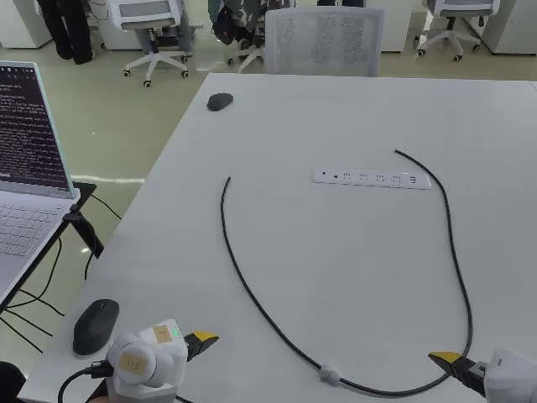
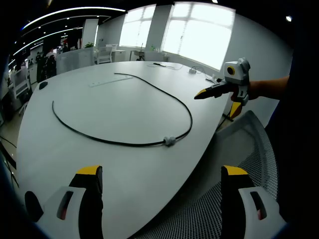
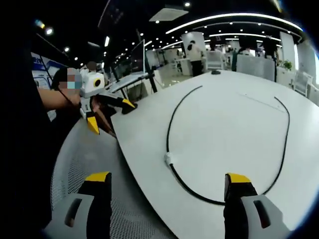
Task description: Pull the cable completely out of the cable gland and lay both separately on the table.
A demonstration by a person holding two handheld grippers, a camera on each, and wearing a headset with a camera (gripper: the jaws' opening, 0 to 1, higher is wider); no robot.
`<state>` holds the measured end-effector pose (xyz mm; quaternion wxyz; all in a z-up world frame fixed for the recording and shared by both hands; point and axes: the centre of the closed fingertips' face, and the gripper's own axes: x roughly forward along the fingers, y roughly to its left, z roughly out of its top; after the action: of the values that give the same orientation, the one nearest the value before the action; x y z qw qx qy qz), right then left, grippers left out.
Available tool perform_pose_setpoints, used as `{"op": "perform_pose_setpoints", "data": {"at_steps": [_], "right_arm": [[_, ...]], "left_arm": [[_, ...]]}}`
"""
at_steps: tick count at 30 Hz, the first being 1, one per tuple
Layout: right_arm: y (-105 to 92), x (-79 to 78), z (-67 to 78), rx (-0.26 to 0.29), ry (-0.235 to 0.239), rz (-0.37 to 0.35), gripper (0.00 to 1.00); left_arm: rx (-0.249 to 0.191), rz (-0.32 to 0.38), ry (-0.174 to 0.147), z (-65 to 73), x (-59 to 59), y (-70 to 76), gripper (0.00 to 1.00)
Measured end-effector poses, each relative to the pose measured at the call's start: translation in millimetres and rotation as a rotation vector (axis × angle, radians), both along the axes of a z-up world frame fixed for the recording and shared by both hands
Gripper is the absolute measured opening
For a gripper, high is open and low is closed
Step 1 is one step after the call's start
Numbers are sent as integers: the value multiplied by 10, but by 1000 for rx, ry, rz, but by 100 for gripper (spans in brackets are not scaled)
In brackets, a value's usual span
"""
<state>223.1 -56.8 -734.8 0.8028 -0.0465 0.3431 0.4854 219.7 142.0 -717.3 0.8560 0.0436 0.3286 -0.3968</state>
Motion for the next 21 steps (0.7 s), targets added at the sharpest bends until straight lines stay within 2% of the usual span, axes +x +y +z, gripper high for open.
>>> {"op": "perform_pose_setpoints", "data": {"at_steps": [8,13,21], "right_arm": [[-59,2,-9,-1,1,-13,91],[-62,11,-34,-11,1,-7,91],[79,102,-40,-32,-5,24,89]], "left_arm": [[17,-4,13,-59,-34,9,94],[2,14,16,-49,-12,17,94],[5,7,35,-105,-37,10,93]]}}
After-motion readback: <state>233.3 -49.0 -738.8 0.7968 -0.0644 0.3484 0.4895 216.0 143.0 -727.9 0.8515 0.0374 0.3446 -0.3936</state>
